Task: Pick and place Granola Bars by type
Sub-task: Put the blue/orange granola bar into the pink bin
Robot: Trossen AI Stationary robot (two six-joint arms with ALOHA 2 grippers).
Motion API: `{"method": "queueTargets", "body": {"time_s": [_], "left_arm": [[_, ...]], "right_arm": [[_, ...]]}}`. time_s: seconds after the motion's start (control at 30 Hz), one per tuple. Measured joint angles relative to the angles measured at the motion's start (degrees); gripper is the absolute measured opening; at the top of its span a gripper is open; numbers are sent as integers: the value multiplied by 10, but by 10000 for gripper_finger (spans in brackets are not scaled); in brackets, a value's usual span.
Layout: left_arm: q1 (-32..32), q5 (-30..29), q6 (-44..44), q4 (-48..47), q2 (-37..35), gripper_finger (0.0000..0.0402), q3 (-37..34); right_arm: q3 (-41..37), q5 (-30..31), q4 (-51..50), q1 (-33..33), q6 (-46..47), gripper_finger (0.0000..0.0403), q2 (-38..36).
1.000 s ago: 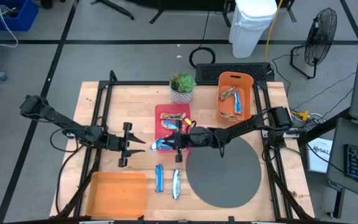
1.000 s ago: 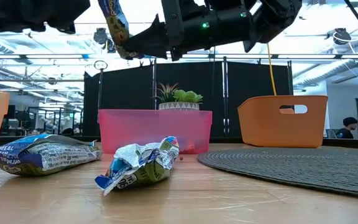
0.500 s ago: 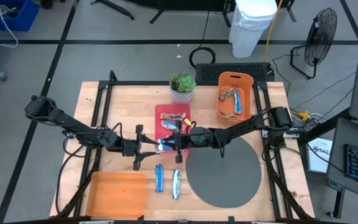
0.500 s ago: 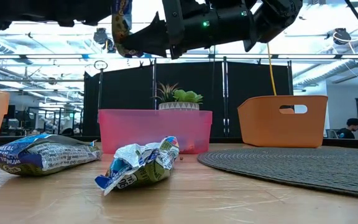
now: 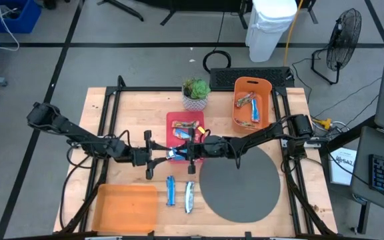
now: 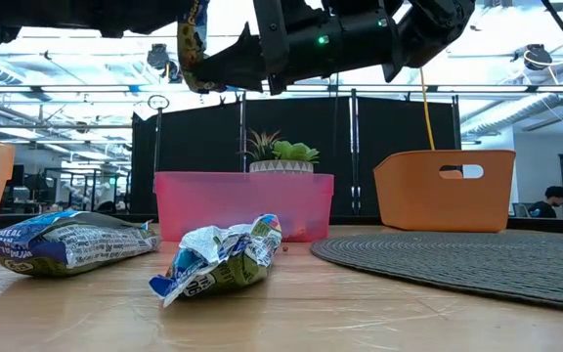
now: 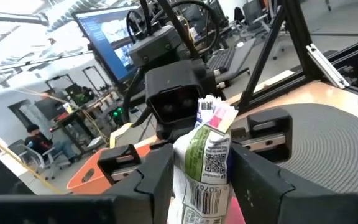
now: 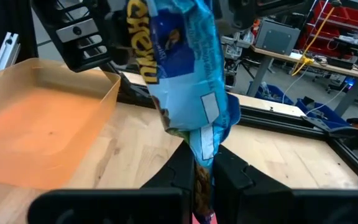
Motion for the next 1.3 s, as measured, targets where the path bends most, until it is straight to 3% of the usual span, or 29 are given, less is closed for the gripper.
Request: {"method": "queueTargets", "body": {"time_s": [0.13,0.3,0.47,0.67,0.9,1.0,1.07,1.17,1.3], "left_arm": [[0,0,3,0,0,126,0],[0,20,39,-1,0,36,0],[0,28,49,7,0,24,0],[-6,27,61,12,-7,22,-1],[-47,-40,64,-47,-68,20,-1],[-82,-92,8,-103,-108,19,-1],[-108,-126,-78,-143,-133,18,-1],[-148,-144,-218,-191,-172,18,1],[-210,-170,-316,-272,-191,18,31]], "right_arm": [[0,0,0,0,2,18,0],[0,-2,1,0,2,18,0],[0,-2,0,1,2,27,0],[0,4,-39,6,-9,111,-1],[-13,103,-174,17,-1,225,-72],[-33,104,-247,23,52,245,-131],[-62,103,-271,28,88,250,-175],[-131,105,-253,37,113,249,-244],[-251,104,-192,47,146,241,-336]]}}
